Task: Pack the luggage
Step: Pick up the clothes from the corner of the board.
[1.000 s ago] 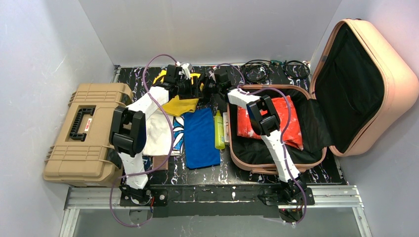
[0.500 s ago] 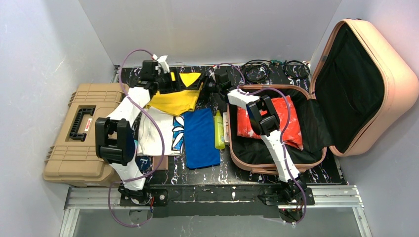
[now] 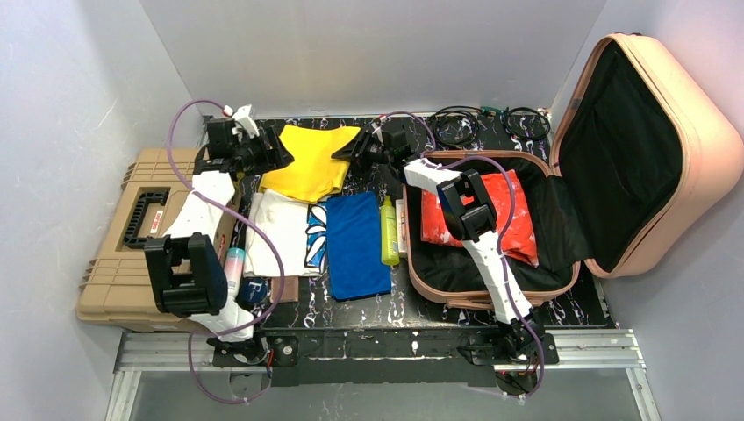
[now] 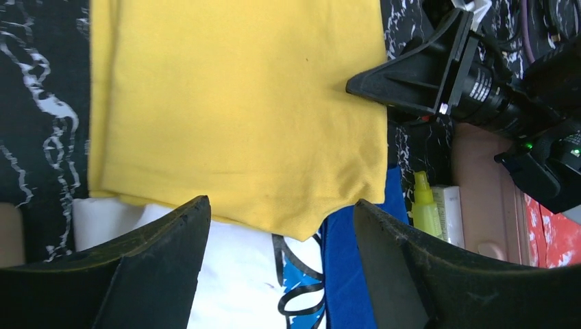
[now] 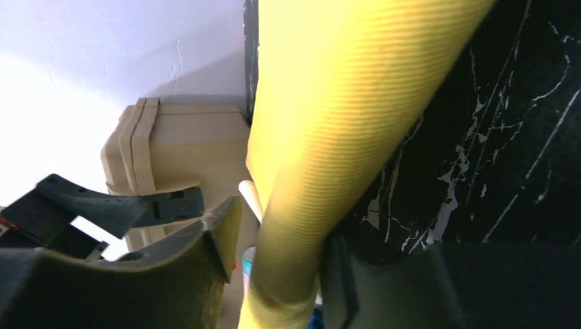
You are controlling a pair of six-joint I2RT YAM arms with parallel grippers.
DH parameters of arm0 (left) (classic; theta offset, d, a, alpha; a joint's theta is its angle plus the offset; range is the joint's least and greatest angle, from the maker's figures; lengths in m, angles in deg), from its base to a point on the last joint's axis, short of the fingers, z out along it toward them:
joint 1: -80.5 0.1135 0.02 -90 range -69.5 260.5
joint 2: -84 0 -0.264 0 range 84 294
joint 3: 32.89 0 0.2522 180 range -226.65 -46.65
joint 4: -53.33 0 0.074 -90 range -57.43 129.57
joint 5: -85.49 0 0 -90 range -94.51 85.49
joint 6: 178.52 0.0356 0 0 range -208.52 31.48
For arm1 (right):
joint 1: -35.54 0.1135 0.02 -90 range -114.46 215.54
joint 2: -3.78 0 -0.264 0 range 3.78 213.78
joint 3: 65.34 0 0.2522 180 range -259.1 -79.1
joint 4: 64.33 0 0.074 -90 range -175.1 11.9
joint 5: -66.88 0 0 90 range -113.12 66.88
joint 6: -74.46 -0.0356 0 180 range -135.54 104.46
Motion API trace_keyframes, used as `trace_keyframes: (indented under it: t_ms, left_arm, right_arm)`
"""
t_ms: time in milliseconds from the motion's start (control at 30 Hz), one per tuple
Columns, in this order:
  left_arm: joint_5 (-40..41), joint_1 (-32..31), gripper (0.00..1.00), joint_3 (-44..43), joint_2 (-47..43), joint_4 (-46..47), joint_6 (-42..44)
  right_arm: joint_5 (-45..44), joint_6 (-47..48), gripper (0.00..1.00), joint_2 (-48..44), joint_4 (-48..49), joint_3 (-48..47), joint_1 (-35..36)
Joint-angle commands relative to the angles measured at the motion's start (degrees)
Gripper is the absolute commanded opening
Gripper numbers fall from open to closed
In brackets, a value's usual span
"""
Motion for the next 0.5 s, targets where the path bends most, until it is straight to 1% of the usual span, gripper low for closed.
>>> trace_keyframes:
  t_ms: [0,133,167,233,267,333,400,467]
  left_arm:
    - [-0.15,2.74,0.74,1.87,-5.95,-0.12,1.9]
    - [1.42,4.81,0.76,4.66,-9.74,-0.51,3.34]
    - [1.71,5.34,0.77,5.34,-10.72,-0.56,3.66]
    - [2.37,6.49,0.78,6.56,-12.45,-0.72,4.3]
    - [2.86,6.9,0.78,7.17,-13.28,-0.89,4.64]
    - [3.73,7.91,0.78,8.12,-14.7,-1.32,5.19]
    - [4.75,8.82,0.79,9.15,-15.88,-1.8,5.51]
    - [5.59,10.0,0.79,9.41,-16.55,-3.02,5.63]
  right_arm:
    - [-0.02,0.87,0.57,6.48,1.04,1.44,1.84]
    - [-1.18,3.14,0.56,7.07,-2.47,0.32,2.5]
    - [-1.3,3.51,0.54,7.22,-2.86,0.21,2.67]
    - [-1.4,3.6,0.47,7.66,-2.89,0.19,2.95]
    - [-1.4,3.65,0.42,7.85,-2.87,0.14,3.0]
    - [-1.2,3.59,0.2,8.09,-2.63,0.01,3.1]
    - [-0.87,3.53,0.02,7.72,-2.64,-0.07,3.1]
    - [-0.33,4.67,0.01,6.04,-3.89,-0.46,2.97]
